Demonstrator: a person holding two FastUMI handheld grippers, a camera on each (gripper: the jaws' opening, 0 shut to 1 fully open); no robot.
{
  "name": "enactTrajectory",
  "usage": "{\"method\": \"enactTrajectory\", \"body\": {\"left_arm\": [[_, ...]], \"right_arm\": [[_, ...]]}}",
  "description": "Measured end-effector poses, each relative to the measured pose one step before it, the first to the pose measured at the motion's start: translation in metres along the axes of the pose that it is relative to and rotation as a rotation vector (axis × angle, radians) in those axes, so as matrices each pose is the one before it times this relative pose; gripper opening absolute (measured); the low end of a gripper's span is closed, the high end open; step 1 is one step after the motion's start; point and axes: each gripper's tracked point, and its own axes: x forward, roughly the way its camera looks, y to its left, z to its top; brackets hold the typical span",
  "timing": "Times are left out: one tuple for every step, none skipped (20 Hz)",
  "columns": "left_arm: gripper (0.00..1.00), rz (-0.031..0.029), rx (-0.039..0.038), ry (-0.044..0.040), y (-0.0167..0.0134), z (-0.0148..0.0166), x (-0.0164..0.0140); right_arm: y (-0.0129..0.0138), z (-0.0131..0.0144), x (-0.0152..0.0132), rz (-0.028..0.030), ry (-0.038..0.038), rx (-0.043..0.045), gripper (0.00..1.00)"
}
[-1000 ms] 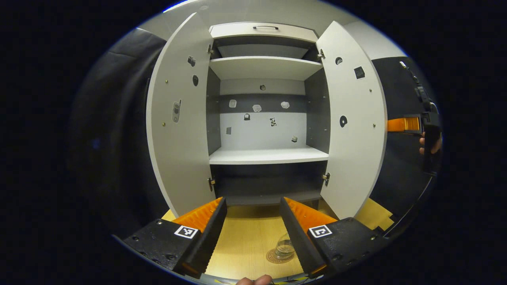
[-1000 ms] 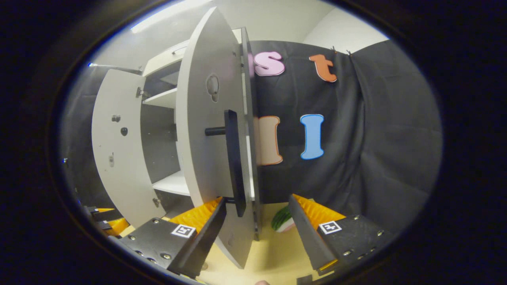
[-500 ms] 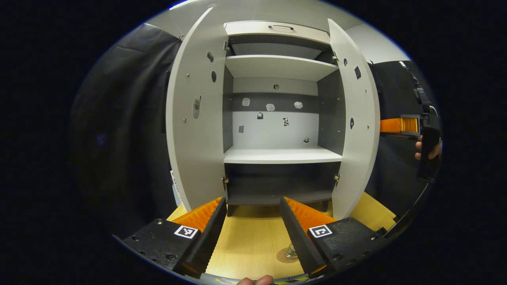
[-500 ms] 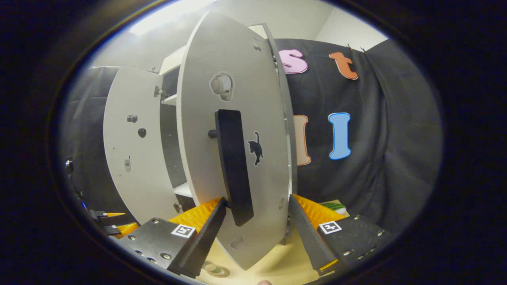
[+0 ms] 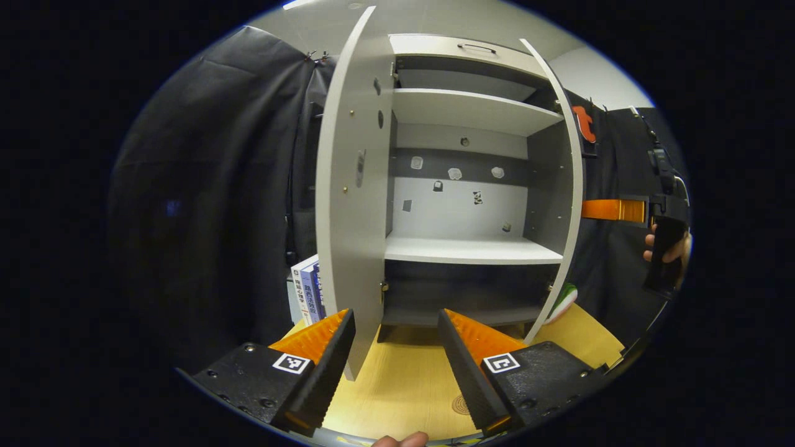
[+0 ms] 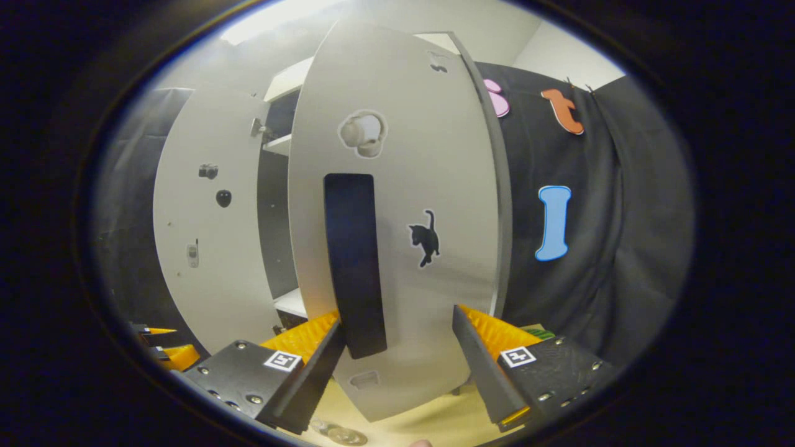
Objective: Grasp the bottle in the cabinet with the left hand and place it on the coaster, then close the right door with the right hand and the left door with the left hand.
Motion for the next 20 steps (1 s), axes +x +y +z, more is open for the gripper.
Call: {"method": "enactTrajectory", "body": {"left_arm": [[0.84, 0.00402, -0.00396, 0.00014, 0.00470, -0.00013, 0.00064], [0.88, 0.00675, -0.00264, 0.00102, 0.00499, 0.00043, 0.00140], [0.88, 0.00458, -0.00247, 0.00014, 0.00491, 0.00028, 0.00044], [0.89, 0.00552, -0.00182, -0.00075, 0.00496, 0.00157, 0.00096], [0.89, 0.00613, -0.00267, -0.00077, 0.00538, 0.00062, 0.00285], [0.89, 0.00391, -0.00247, 0.00021, 0.00490, 0.00208, 0.00178], [0.89, 0.00669, -0.00285, -0.00392, 0.00572, 0.00138, 0.00239], [0.89, 0.00402, -0.00279, -0.00417, 0.00564, 0.00233, 0.00311], [0.89, 0.00548, -0.00321, 0.00031, 0.00454, 0.00153, 0.00132], [0.89, 0.00464, -0.00308, -0.00370, 0.00579, 0.00202, 0.00206], [0.89, 0.00270, -0.00362, -0.00230, 0.00458, 0.00157, 0.00223], [0.89, 0.00159, -0.00252, -0.00231, 0.00399, 0.00221, 0.00173], [0.89, 0.00272, -0.00117, -0.00572, 0.00459, 0.00242, 0.00162], [0.89, 0.00165, -0.00084, -0.00622, 0.00428, 0.00274, 0.00181], [0.89, 0.00449, 0.00050, -0.00496, 0.00468, 0.00203, 0.00062], [0.84, 0.00402, 0.00040, -0.00371, 0.00456, 0.00116, 0.00100], [0.84, 0.00276, -0.00087, -0.00291, 0.00408, 0.00097, 0.00089], [0.89, 0.00690, -0.00164, -0.00323, 0.00424, 0.00228, 0.00122], [0.89, 0.00540, -0.00225, -0.00171, 0.00502, 0.00120, 0.00075], [0.89, 0.00751, -0.00305, -0.00196, 0.00534, 0.00084, 0.00057]], "right_arm": [[0.00392, -0.00123, 0.00488, 0.00287, -0.00134, 0.00513, 1.00], [0.00299, 0.00009, 0.00507, 0.00047, 0.00015, 0.00605, 1.00], [0.00414, 0.00025, 0.00432, -0.00121, -0.00229, 0.00059, 1.00], [0.00309, 0.00078, 0.00458, -0.00164, -0.00337, -0.00634, 1.00], [0.00335, 0.00101, 0.00445, -0.00197, -0.00278, -0.00801, 1.00], [0.00210, 0.00086, 0.00561, -0.00273, -0.00347, -0.00623, 1.00], [0.00242, -0.00080, 0.00484, -0.00168, 0.00006, -0.00286, 1.00], [0.00278, 0.00062, 0.00571, -0.00086, -0.00260, 0.00097, 1.00], [0.00304, -0.00091, 0.00492, -0.00131, -0.00080, 0.00080, 1.00], [0.00390, 0.00022, 0.00492, -0.00307, -0.00480, -0.00109, 1.00], [0.00186, -0.00071, 0.00466, -0.00442, -0.00076, -0.00488, 1.00], [0.00259, 0.00151, 0.00540, -0.00558, -0.00581, -0.00752, 1.00], [0.00470, -0.00120, 0.00571, -0.00434, -0.00116, -0.00975, 0.97], [0.00433, 0.00046, 0.00539, -0.00383, -0.00334, -0.00614, 1.00], [0.00119, -0.00039, 0.00477, -0.00298, -0.00079, -0.00517, 1.00], [0.00172, 0.00009, 0.00579, -0.00308, -0.00014, -0.00039, 1.00], [0.00108, 0.00013, 0.00667, -0.00357, -0.00033, 0.00069, 1.00], [0.00224, 0.00035, 0.00584, -0.00399, -0.00129, 0.00107, 1.00], [0.00249, -0.00035, 0.00384, -0.00403, -0.00409, -0.00130, 1.00], [0.00157, 0.00021, 0.00528, -0.00450, -0.00320, -0.00068, 1.00]]}}
